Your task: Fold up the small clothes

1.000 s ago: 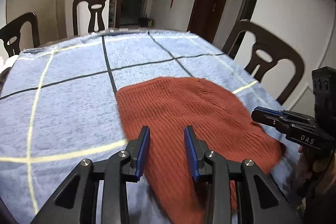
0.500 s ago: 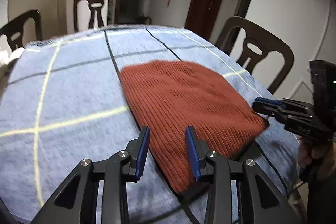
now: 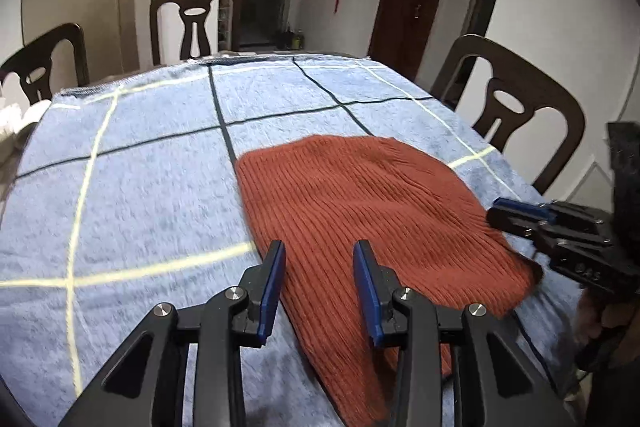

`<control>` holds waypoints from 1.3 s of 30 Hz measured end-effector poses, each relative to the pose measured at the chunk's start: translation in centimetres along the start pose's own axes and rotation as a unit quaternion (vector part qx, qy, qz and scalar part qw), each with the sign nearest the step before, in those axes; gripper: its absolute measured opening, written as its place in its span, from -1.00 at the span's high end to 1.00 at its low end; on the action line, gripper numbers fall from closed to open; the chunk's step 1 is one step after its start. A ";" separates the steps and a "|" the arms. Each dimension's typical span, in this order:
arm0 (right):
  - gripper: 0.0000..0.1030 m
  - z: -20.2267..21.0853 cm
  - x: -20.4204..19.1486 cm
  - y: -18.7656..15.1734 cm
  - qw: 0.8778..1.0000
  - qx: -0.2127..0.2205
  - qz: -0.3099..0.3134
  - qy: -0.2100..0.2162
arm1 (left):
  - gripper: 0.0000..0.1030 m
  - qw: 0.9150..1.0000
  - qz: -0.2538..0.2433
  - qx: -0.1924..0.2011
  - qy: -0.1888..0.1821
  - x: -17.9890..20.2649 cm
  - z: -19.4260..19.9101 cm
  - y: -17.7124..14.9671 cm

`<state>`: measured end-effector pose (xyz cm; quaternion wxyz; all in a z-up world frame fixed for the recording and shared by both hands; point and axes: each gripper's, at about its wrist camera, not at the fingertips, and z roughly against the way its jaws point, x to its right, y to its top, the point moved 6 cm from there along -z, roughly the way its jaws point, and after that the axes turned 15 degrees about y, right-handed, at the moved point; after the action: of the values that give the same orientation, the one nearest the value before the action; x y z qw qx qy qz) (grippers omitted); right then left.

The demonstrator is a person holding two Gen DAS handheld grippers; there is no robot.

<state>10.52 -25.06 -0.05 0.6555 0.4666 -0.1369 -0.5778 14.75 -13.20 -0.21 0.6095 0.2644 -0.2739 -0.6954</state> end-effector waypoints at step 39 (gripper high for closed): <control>0.63 -3.0 3.3 1.1 0.999 -0.021 -0.034 -0.016 | 0.25 0.999 0.017 -0.006 0.030 -0.6 -1.7 1.2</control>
<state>14.33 -26.75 -1.92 0.6433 0.4474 -0.1193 -0.6097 16.85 -12.86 -0.61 0.6312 0.2764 -0.2555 -0.6781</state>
